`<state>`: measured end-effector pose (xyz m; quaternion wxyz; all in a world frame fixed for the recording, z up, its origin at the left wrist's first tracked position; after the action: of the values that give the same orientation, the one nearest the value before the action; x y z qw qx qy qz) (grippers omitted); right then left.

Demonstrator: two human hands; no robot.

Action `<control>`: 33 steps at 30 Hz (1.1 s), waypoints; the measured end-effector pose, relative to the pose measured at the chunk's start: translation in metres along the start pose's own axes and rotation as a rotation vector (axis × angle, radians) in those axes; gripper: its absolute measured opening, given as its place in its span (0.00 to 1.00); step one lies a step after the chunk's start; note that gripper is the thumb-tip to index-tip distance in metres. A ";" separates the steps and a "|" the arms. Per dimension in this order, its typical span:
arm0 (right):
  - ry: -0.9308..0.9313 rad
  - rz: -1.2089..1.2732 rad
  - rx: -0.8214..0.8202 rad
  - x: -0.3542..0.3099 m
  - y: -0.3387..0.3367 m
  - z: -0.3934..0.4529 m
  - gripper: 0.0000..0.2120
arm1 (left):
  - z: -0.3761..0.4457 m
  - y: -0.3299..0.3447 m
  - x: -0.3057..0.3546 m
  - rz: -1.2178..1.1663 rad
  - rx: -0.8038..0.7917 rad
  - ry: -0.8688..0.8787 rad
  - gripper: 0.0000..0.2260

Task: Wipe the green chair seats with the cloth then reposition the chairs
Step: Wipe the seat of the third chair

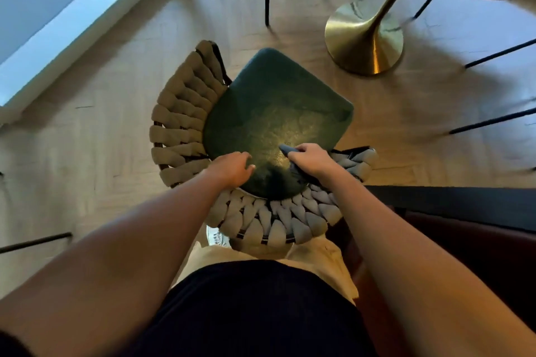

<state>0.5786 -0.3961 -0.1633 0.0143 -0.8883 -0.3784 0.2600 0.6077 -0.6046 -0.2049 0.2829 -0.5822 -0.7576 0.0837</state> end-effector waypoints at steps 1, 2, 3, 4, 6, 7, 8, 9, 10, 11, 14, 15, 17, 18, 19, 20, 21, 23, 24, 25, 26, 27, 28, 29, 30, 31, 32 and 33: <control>-0.002 -0.012 -0.025 0.000 -0.009 0.007 0.12 | 0.004 0.001 0.006 -0.039 0.018 -0.030 0.22; 0.001 -0.038 -0.053 -0.001 -0.019 0.012 0.12 | 0.007 0.002 0.012 -0.075 0.039 -0.062 0.22; 0.000 -0.072 -0.085 -0.002 -0.028 0.019 0.13 | 0.009 0.003 0.019 -0.109 0.054 -0.095 0.22; 0.000 -0.112 -0.120 -0.004 -0.037 0.023 0.13 | 0.010 0.005 0.027 -0.135 0.063 -0.125 0.22; -0.016 -0.191 -0.169 -0.006 -0.056 0.028 0.13 | 0.014 0.008 0.045 -0.147 0.073 -0.162 0.21; -0.033 -0.231 -0.180 -0.007 -0.065 0.031 0.14 | 0.015 0.007 0.055 -0.132 0.077 -0.170 0.22; -0.044 -0.275 -0.191 -0.009 -0.074 0.032 0.16 | 0.015 0.006 0.064 -0.111 0.084 -0.175 0.22; -0.056 -0.325 -0.199 -0.010 -0.081 0.034 0.17 | 0.015 0.004 0.074 -0.102 0.095 -0.178 0.22; -0.066 -0.385 -0.206 -0.012 -0.088 0.034 0.17 | 0.015 0.004 0.083 -0.106 0.112 -0.177 0.22; -0.074 -0.443 -0.212 -0.014 -0.095 0.033 0.18 | 0.015 0.003 0.091 -0.123 0.133 -0.177 0.22; -0.089 -0.553 -0.232 -0.020 -0.109 0.032 0.18 | 0.012 -0.001 0.108 -0.194 0.193 -0.202 0.21; -0.096 -0.555 -0.233 -0.023 -0.112 0.033 0.18 | 0.010 -0.003 0.109 -0.216 0.202 -0.210 0.21; -0.113 -0.550 -0.226 -0.027 -0.115 0.032 0.17 | 0.008 -0.005 0.111 -0.244 0.222 -0.221 0.21; -0.121 -0.549 -0.218 -0.029 -0.116 0.031 0.16 | 0.007 -0.006 0.112 -0.248 0.222 -0.221 0.21; -0.123 -0.544 -0.212 -0.030 -0.117 0.031 0.16 | 0.005 -0.006 0.113 -0.249 0.209 -0.221 0.21; -0.126 -0.538 -0.210 -0.030 -0.116 0.028 0.15 | 0.004 -0.006 0.113 -0.248 0.196 -0.224 0.21; -0.136 -0.536 -0.207 -0.031 -0.118 0.027 0.14 | 0.004 -0.006 0.113 -0.240 0.195 -0.228 0.22; -0.178 -0.539 -0.195 -0.035 -0.123 0.024 0.13 | 0.006 -0.011 0.113 -0.217 0.212 -0.230 0.22; -0.188 -0.534 -0.194 -0.036 -0.126 0.024 0.12 | 0.006 -0.014 0.114 -0.211 0.223 -0.232 0.22; -0.184 -0.528 -0.200 -0.035 -0.130 0.025 0.12 | 0.006 -0.016 0.118 -0.206 0.227 -0.233 0.22; -0.179 -0.527 -0.211 -0.033 -0.134 0.027 0.12 | 0.007 -0.017 0.122 -0.199 0.218 -0.233 0.22; -0.174 -0.525 -0.221 -0.033 -0.138 0.029 0.12 | 0.009 -0.018 0.126 -0.188 0.211 -0.230 0.22; -0.175 -0.526 -0.232 -0.033 -0.143 0.033 0.13 | 0.013 -0.021 0.129 -0.176 0.205 -0.231 0.22; -0.177 -0.536 -0.244 -0.037 -0.149 0.037 0.14 | 0.016 -0.027 0.130 -0.172 0.203 -0.238 0.22; -0.187 -0.567 -0.254 -0.041 -0.155 0.042 0.15 | 0.019 -0.033 0.132 -0.179 0.207 -0.249 0.22; -0.197 -0.608 -0.261 -0.046 -0.161 0.047 0.15 | 0.022 -0.041 0.134 -0.192 0.215 -0.257 0.22; -0.209 -0.649 -0.269 -0.051 -0.168 0.052 0.16 | 0.025 -0.048 0.138 -0.203 0.224 -0.265 0.22; -0.214 -0.681 -0.279 -0.057 -0.175 0.058 0.16 | 0.028 -0.055 0.143 -0.213 0.231 -0.275 0.22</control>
<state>0.4017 -0.3194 -0.1492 -0.0608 -0.6728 -0.6831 0.2776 0.5237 -0.4831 -0.1561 0.2490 -0.4454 -0.8318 0.2185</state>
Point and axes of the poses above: each hand's wrist, its own z-axis towards the middle knuckle, its own y-axis out of the palm, x = y × z, the point moved 5 cm from there along z, towards the middle knuckle, and after that the axes turned 11 degrees about -x, right-handed, at the moved point
